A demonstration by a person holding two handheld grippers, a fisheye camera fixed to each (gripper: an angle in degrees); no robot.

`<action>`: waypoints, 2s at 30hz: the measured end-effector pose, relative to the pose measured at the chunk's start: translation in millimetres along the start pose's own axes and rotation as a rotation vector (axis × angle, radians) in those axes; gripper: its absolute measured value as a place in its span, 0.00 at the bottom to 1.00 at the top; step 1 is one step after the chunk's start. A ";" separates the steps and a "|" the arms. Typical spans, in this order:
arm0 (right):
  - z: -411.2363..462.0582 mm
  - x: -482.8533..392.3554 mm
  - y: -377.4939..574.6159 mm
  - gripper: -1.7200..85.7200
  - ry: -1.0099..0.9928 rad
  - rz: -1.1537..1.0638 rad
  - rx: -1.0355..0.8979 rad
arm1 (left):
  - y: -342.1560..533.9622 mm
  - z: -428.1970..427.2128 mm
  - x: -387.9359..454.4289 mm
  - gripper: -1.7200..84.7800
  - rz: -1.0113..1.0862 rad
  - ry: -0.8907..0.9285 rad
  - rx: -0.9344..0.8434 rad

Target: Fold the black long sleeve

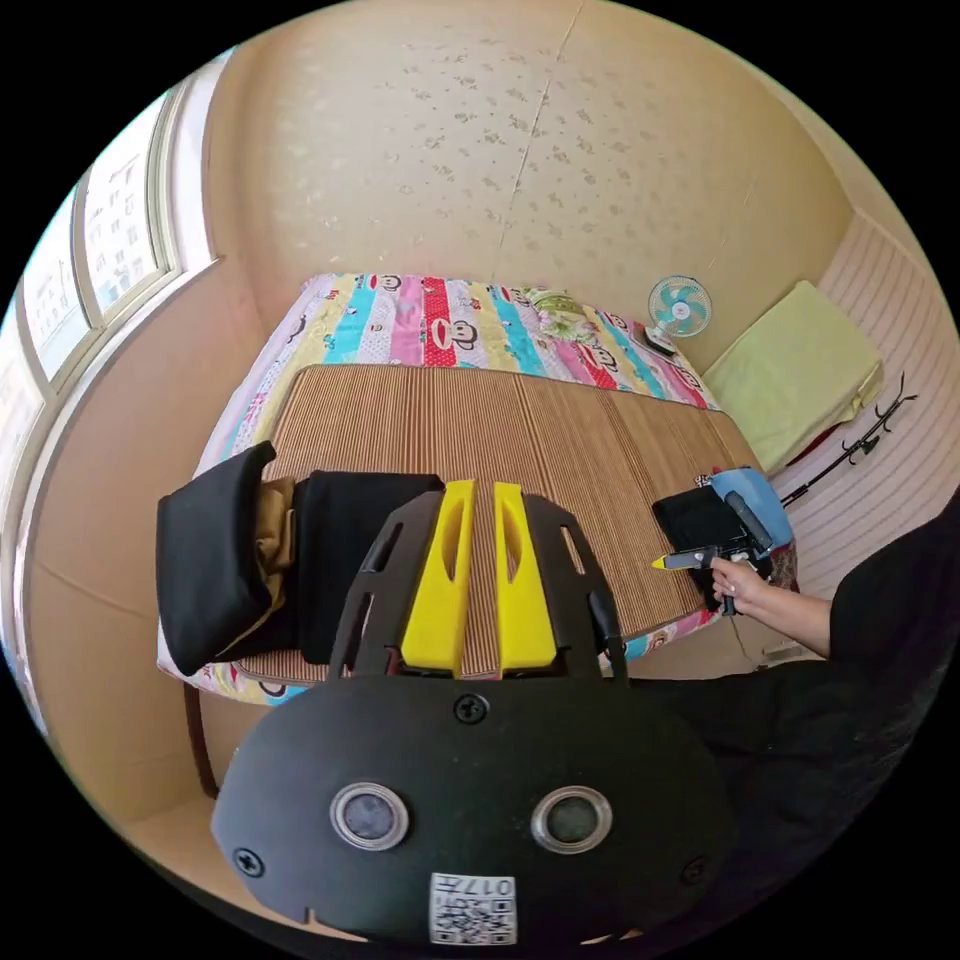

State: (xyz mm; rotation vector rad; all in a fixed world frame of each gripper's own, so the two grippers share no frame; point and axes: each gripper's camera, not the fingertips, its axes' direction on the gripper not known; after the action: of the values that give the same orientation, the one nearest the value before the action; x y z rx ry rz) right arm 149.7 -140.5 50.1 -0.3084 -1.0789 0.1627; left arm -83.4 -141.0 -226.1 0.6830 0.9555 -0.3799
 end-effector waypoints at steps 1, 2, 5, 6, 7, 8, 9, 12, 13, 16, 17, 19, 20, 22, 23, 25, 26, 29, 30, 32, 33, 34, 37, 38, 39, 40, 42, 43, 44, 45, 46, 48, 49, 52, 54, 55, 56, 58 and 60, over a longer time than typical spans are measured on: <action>-27.2 39.0 11.8 0.15 0.041 0.094 0.050 | -5.0 11.1 11.5 0.07 0.010 0.026 -0.005; -51.0 73.6 22.6 0.16 0.067 0.182 0.105 | -14.7 33.4 35.4 0.07 0.028 0.074 -0.018; -94.2 133.2 38.2 0.16 0.101 0.322 0.233 | -34.3 85.8 97.2 0.08 0.067 0.168 -0.046; -98.5 140.3 38.3 0.16 0.117 0.337 0.240 | -39.8 105.7 120.6 0.08 0.073 0.207 -0.062; -101.8 152.5 36.3 0.15 0.153 0.373 0.231 | -41.9 115.5 131.6 0.08 0.074 0.232 -0.069; -97.8 162.1 31.8 0.14 0.137 0.376 0.195 | -44.9 134.8 152.2 0.08 0.077 0.290 -0.087; -94.2 165.9 29.3 0.13 0.117 0.368 0.173 | -46.7 154.0 170.7 0.08 0.083 0.348 -0.114; -106.1 179.3 23.9 0.09 -0.068 0.407 0.123 | -46.7 200.7 210.6 0.09 0.091 0.483 -0.203; -120.9 175.5 26.5 0.07 -0.151 0.377 0.133 | -46.0 208.7 217.1 0.09 0.090 0.509 -0.218; -162.7 122.9 55.3 0.05 -0.134 0.121 0.202 | -41.4 240.1 238.8 0.11 0.073 0.597 -0.269; -173.9 97.5 71.6 0.05 -0.114 0.030 0.210 | -39.3 249.9 242.4 0.11 0.064 0.605 -0.280; -177.4 60.6 94.5 0.04 -0.086 -0.081 0.198 | -36.5 263.4 243.3 0.11 0.051 0.607 -0.291; -170.8 43.1 105.2 0.04 -0.062 -0.101 0.183 | -34.9 272.9 241.6 0.11 0.040 0.612 -0.301; -150.6 25.6 110.7 0.04 -0.061 -0.147 0.093 | -33.1 286.8 236.4 0.11 0.016 0.623 -0.321; -137.3 14.9 109.3 0.04 -0.166 -0.230 -0.020 | -32.0 294.6 231.9 0.11 -0.003 0.630 -0.332; -141.8 1.9 107.4 0.05 -0.222 -0.291 -0.049 | -31.1 302.1 224.8 0.11 -0.030 0.628 -0.342; -159.8 -2.0 105.0 0.06 -0.170 -0.286 0.020 | -31.0 304.0 220.7 0.11 -0.035 0.622 -0.342; -212.8 6.7 82.4 0.12 -0.017 -0.201 0.206 | -28.7 307.2 211.3 0.11 -0.022 0.571 -0.345; -221.1 10.4 75.4 0.13 0.016 -0.177 0.230 | -26.6 310.7 206.6 0.11 -0.025 0.556 -0.355; -245.6 21.6 45.4 0.16 0.129 -0.126 0.301 | -23.0 316.8 198.4 0.12 -0.043 0.557 -0.366; -247.5 23.2 37.4 0.16 0.158 -0.128 0.302 | -20.8 320.9 192.8 0.12 -0.059 0.565 -0.370; -242.5 26.9 19.4 0.16 0.219 -0.135 0.260 | -20.0 322.8 190.1 0.12 -0.066 0.569 -0.371; -192.7 49.0 -16.8 0.12 0.180 -0.050 -0.069 | -18.1 332.8 175.9 0.14 -0.124 0.592 -0.379; -194.6 47.7 -13.0 0.08 0.080 -0.043 -0.070 | -18.1 337.5 168.0 0.15 -0.166 0.627 -0.382; -202.7 43.8 -7.7 0.08 0.032 -0.050 -0.037 | -18.3 342.3 159.9 0.16 -0.208 0.670 -0.384; -226.2 32.5 9.1 0.07 -0.102 -0.084 0.065 | -18.5 344.5 156.4 0.16 -0.225 0.691 -0.382; -263.7 13.1 45.9 0.06 -0.413 -0.174 0.230 | -19.9 355.4 144.5 0.17 -0.297 0.772 -0.392; -278.2 -1.1 70.8 0.06 -0.608 -0.231 0.263 | -20.2 359.1 142.2 0.17 -0.318 0.792 -0.398; -287.0 -16.3 95.4 0.06 -0.727 -0.284 0.277 | -20.4 367.6 138.4 0.18 -0.365 0.836 -0.413; -290.7 -23.5 108.2 0.06 -0.764 -0.304 0.293 | -20.0 378.2 135.4 0.18 -0.420 0.886 -0.430; -296.2 -36.6 132.2 0.06 -0.822 -0.321 0.317 | -19.8 384.0 134.1 0.18 -0.449 0.912 -0.440; -305.6 -56.6 164.2 0.06 -0.866 -0.341 0.350 | -21.3 407.0 131.7 0.21 -0.546 1.008 -0.484; -314.4 -71.0 183.5 0.05 -0.885 -0.363 0.385 | -22.2 412.2 131.9 0.21 -0.562 1.020 -0.501; -335.2 -118.4 217.1 0.05 -0.899 -0.496 0.400 | -31.6 437.2 136.1 0.24 -0.597 1.055 -0.582; -344.9 -157.3 232.8 0.05 -0.814 -0.592 0.388 | -45.6 449.4 137.4 0.25 -0.582 1.054 -0.602; -347.7 -183.6 242.2 0.05 -0.758 -0.655 0.377 | -49.4 451.5 136.7 0.25 -0.583 1.069 -0.600; -346.9 -206.9 249.9 0.05 -0.725 -0.705 0.363 | -57.7 454.1 134.6 0.24 -0.579 1.116 -0.589; -340.9 -235.4 258.8 0.06 -0.713 -0.745 0.340 | -68.4 455.9 129.9 0.21 -0.546 1.141 -0.602; -335.7 -256.7 268.2 0.06 -0.704 -0.757 0.345 | -75.5 455.5 122.6 0.14 -0.473 1.083 -0.691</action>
State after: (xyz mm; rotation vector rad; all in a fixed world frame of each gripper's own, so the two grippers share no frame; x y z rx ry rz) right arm 332.3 -14.9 -398.7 0.5168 -1.7592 -0.2434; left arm 219.4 -507.3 -177.8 -0.0512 2.1597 -0.0326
